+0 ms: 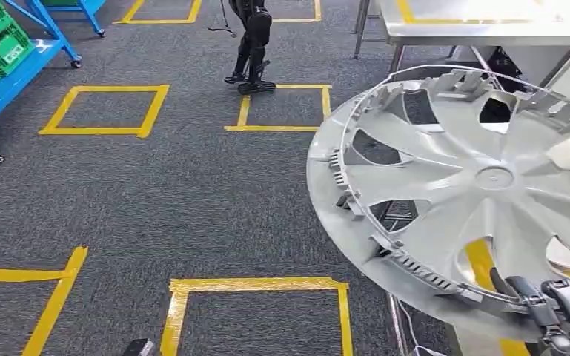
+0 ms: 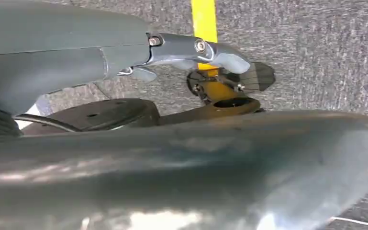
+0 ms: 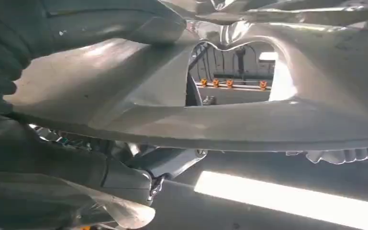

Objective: Take the parts from the cabinet and place them on the table.

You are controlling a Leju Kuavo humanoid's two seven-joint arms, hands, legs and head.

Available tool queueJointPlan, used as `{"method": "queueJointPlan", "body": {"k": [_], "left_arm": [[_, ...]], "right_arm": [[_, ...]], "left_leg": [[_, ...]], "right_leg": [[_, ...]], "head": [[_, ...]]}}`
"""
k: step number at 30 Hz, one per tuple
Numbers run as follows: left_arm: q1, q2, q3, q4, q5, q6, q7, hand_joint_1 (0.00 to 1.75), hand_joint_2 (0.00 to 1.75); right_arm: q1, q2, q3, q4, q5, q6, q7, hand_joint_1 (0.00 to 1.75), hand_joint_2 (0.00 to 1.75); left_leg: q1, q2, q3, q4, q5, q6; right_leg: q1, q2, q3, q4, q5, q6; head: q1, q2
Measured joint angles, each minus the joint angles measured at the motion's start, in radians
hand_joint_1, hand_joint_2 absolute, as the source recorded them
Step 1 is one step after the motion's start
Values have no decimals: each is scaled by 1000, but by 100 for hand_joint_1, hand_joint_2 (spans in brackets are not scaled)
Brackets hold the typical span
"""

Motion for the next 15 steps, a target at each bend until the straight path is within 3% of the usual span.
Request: {"method": "queueJointPlan", "body": {"k": [4, 7, 10, 15], "left_arm": [[-1, -2, 0, 0, -5, 7, -1, 0, 0], [-1, -2, 0, 0, -6, 11, -3, 0, 0], [-1, -3, -1, 0, -9, 13, -6, 0, 0], [-1, -3, -2, 0, -11, 13, -9, 0, 0]], "right_arm": [[0, 0, -3, 0, 0, 0, 0, 175, 175], [0, 0, -4, 0, 0, 0, 0, 175, 175], [0, 0, -5, 0, 0, 0, 0, 175, 175], [0, 0, -5, 0, 0, 0, 0, 175, 175]], "left_leg": [[2, 0, 2, -9, 3, 2], [5, 0, 2, -11, 6, -8], [7, 0, 2, -12, 7, -25], [6, 0, 2, -11, 6, -28]], "right_leg": [[5, 0, 1, 0, -3, -8], [7, 0, 0, 1, -3, -13], [9, -1, 0, 1, -3, -14], [9, -1, 0, 2, -2, -15]], "head": [[0, 0], [0, 0], [1, 0], [1, 0]]}}
